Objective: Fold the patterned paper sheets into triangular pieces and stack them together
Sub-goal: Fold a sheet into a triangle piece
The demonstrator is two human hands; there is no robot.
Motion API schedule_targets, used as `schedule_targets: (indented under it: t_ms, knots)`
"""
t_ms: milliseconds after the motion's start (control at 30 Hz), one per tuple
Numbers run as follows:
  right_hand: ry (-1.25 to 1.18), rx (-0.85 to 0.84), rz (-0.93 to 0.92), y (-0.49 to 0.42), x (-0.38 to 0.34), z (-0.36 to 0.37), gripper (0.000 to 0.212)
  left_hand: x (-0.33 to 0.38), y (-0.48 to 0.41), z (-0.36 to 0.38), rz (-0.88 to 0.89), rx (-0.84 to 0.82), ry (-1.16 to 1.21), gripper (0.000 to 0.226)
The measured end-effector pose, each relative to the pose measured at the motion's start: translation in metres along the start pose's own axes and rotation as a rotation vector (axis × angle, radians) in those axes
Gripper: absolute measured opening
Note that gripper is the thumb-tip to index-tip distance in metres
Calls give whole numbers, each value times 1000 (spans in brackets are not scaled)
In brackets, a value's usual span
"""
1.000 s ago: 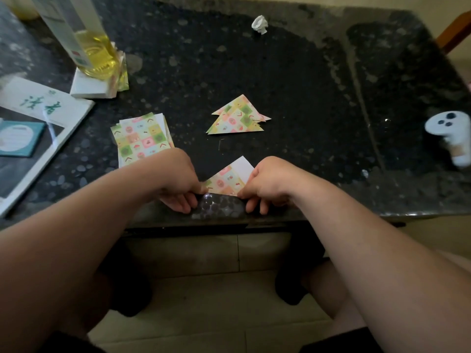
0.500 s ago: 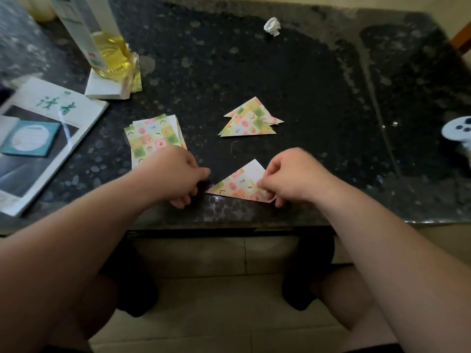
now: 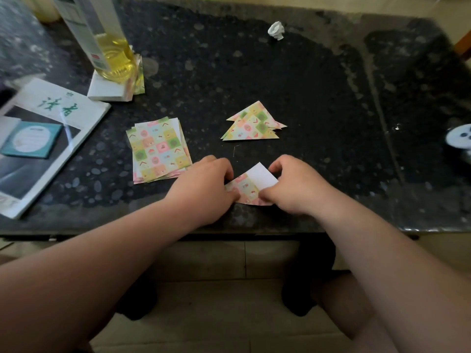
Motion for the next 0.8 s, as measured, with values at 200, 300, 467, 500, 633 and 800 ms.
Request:
schedule_targets:
  t_ms: [200,300,467,500,633,800]
  knots:
    - [-528,-7,-76,5,-6,-3,47,-9,3,-21,3,182,131,56]
    - [-855,-40,-53,11,-11,2,42,-4,8,-29,153,179,124,61]
    - [-1049,-154,-88,18,-19,11,18,7,20,-24,485,211,-90,25]
    - [-1036,-156,-98,18,-19,11,12,6,21,-23,514,260,-102,17]
    - [-1039,-227,-129,16,-14,4,9,0,21,-25,569,429,-76,8]
    - [-736,-198,-387,19,-3,-7,31,-6,23,-30,629,524,-40,2]
Point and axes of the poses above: each hand's wrist, its own y-axis away from the middle knuckle, its own z-axis out of the palm, x = y × z, the point moved 5 cm from there along -y, towards the middle knuckle, and after that the axes turned 3 degrees about -x, right-handed, at the moved point
